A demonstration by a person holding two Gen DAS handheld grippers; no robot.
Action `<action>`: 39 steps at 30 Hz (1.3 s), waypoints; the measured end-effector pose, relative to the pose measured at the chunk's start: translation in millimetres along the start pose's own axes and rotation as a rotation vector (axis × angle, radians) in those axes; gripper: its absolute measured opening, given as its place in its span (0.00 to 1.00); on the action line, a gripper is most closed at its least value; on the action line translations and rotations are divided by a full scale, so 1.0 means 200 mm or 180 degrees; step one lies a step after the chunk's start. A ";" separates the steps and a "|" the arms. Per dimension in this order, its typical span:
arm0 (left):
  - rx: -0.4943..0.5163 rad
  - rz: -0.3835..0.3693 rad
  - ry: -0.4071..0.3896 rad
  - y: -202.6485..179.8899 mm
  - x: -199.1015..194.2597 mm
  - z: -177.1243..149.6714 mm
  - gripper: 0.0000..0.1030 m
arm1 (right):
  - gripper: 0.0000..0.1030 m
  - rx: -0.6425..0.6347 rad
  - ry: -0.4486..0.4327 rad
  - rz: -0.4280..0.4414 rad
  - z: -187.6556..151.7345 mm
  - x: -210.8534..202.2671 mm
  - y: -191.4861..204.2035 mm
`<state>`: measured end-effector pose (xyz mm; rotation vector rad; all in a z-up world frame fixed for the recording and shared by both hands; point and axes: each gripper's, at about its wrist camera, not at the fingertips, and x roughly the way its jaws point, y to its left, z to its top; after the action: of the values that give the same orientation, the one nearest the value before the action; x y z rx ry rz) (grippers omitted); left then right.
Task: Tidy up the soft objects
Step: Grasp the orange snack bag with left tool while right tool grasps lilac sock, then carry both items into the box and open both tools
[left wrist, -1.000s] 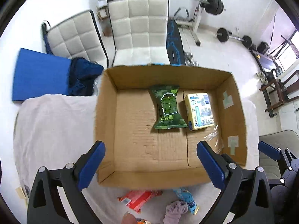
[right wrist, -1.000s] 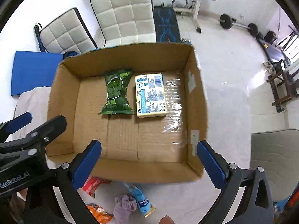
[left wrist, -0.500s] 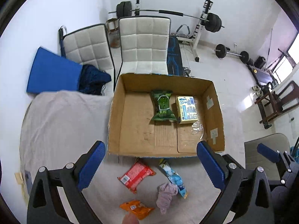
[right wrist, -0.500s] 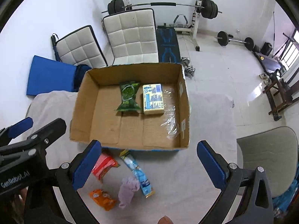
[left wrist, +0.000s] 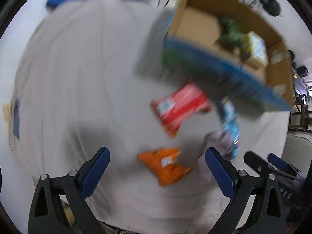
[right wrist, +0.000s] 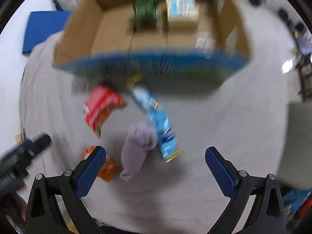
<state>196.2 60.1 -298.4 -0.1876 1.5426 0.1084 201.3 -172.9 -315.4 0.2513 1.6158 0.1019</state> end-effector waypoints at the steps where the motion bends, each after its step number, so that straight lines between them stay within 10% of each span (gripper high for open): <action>1: -0.0097 -0.0020 0.0124 0.04 0.08 -0.04 0.97 | 0.97 0.0084 0.0084 0.0075 -0.02 0.07 0.00; 10: -0.0612 -0.0411 0.0651 0.18 0.42 -0.24 0.97 | 0.44 0.0368 0.0542 0.0142 -0.04 0.47 0.07; 18: -0.0403 -0.0491 0.0676 0.03 0.56 -0.27 0.95 | 0.43 -0.0115 0.0632 -0.0195 -0.17 0.43 0.01; 25: 0.0042 -0.0312 0.0579 -0.17 0.61 -0.23 0.48 | 0.43 -0.0190 0.0705 -0.0272 -0.29 0.41 -0.14; 39: 0.0727 0.0118 0.0299 -0.58 0.49 -0.29 0.33 | 0.42 -0.0076 0.0552 -0.0210 -0.39 0.39 -0.21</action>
<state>162.8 -69.0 -392.2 0.0172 1.6389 -0.0485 115.2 -190.0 -396.5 0.1741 1.7924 0.0944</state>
